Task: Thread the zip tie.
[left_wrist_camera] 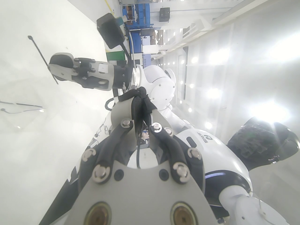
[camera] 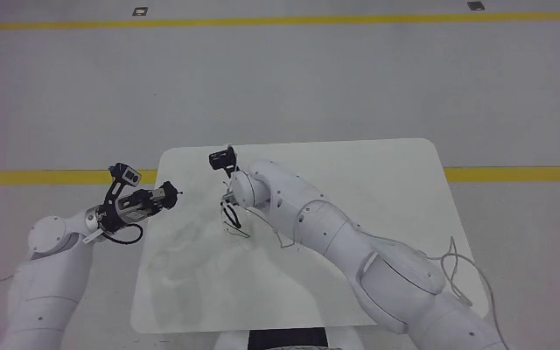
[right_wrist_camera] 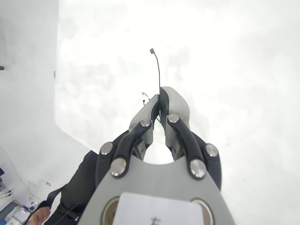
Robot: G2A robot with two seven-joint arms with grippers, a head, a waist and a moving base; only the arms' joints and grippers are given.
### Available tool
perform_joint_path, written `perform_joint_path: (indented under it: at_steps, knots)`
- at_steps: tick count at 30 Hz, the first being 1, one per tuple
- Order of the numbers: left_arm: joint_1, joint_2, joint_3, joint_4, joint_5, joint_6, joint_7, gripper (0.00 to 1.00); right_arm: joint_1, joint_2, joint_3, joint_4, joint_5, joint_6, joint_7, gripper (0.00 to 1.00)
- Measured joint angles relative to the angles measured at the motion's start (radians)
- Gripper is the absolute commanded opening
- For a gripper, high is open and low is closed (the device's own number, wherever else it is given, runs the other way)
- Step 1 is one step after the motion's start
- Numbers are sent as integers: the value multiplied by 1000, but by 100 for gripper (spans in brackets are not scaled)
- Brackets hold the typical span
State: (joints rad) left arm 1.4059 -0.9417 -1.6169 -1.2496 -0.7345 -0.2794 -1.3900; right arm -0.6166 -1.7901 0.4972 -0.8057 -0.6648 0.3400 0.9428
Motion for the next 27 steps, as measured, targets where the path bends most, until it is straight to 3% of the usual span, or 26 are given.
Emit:
perform_joint_path:
  at_steps: [11, 19, 23, 27]
  knots:
    - [0, 0, 0, 0, 0, 0, 0, 0, -11, 1, 8, 9, 1, -2, -26, 0]
    - [0, 0, 0, 0, 0, 0, 0, 0, -78, 35, 183, -11, 76, 0, -241, 0]
    - [0, 0, 0, 0, 0, 0, 0, 0, -168, 62, 296, -106, 116, 0, -377, 0]
    - [0, 0, 0, 0, 0, 0, 0, 0, -297, 90, 386, -275, 98, 0, -496, 0]
